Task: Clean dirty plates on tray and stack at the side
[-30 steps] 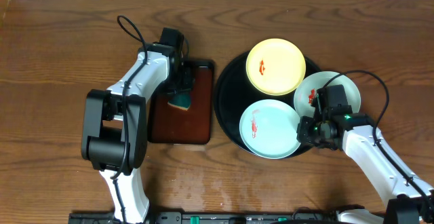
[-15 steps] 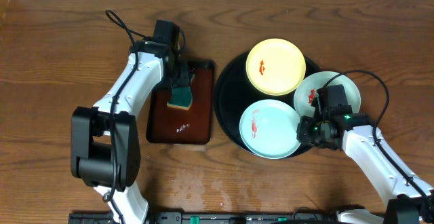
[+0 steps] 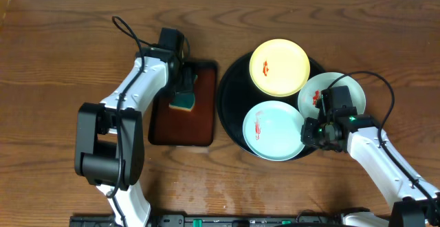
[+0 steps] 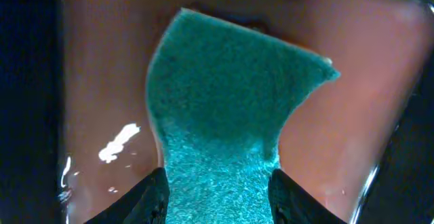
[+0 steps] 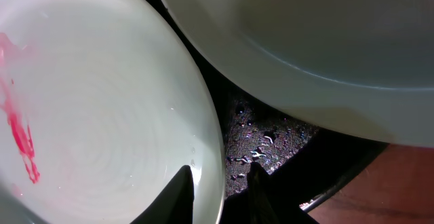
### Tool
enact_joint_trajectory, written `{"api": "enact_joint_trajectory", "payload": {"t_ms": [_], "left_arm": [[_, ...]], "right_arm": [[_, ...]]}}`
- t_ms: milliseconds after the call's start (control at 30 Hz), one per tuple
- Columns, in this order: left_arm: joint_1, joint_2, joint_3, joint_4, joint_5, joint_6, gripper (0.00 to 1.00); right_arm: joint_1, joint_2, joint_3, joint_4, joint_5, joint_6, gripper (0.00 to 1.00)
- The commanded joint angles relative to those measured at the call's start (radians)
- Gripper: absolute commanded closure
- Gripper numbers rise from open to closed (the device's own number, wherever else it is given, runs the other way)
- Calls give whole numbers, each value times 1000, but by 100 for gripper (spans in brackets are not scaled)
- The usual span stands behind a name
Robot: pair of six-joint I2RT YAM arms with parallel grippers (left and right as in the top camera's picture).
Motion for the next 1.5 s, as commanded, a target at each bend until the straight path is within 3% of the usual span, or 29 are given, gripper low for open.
{"api": "enact_joint_trajectory", "payload": {"t_ms": [0,400,600,667,767,1033,1267,1467], "left_arm": [[-9,14,-17,18,-16,5,51],[-8,14,-80,82,-23,1,54],[-8,14,-82,82,-23,1,67],[-8,14,-84,82,-23,1,66],[-8,14,-88,86,-23,1,56],[-8,14,-97,101,-23,1,51],[-8,14,-101,109,-23,1,51],[-8,14,-101,109,-23,1,51]], "right_arm": [[11,1,-6,0,5,4,75],[11,1,-6,3,5,4,76],[11,1,-6,2,5,4,79],[11,1,-6,2,5,4,79],[11,1,-6,3,5,-8,75],[11,1,-6,-2,25,-14,70],[11,1,-30,18,24,-14,75],[11,1,-49,48,23,-2,89]]}}
